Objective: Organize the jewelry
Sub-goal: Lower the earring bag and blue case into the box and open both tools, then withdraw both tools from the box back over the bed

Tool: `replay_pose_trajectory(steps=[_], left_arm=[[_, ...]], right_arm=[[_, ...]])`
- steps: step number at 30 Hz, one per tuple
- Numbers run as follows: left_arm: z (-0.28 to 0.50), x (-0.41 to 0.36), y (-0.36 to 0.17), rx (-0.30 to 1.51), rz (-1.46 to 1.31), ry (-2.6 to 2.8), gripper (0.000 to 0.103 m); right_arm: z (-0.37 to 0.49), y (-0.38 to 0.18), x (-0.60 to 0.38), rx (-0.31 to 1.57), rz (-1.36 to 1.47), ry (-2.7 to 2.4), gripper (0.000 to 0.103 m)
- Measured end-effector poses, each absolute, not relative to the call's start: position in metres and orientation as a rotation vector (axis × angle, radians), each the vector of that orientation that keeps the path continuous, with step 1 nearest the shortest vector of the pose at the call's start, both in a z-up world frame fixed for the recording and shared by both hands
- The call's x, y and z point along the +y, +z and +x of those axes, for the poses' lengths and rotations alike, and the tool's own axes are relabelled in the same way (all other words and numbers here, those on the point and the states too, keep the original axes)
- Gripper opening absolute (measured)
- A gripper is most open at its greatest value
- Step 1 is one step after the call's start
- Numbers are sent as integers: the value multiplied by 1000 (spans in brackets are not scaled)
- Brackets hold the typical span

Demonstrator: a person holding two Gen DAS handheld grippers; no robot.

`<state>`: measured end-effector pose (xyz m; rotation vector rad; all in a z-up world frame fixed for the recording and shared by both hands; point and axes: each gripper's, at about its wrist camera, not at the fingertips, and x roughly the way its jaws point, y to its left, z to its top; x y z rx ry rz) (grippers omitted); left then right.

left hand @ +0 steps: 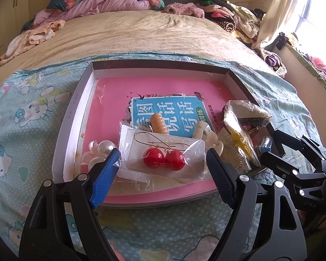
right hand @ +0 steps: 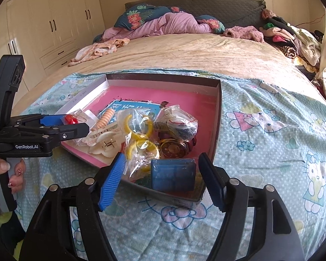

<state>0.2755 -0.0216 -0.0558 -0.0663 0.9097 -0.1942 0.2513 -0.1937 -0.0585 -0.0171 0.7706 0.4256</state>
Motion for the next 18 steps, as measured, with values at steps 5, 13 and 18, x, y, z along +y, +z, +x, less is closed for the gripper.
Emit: replay_pose_trajectory(steps=[5,13,18], left_arm=[[275,-20,-56,911,-67,-182,75],[269,-19,-47,901,-69,-170,83],[255,-18,-34,873,-73,-164,88]], right_arm=[[243,-52,-198,750,-5,411,82],[228,-40,-206,730,10,390,87],[212,-27,-208,697,5,388,92]])
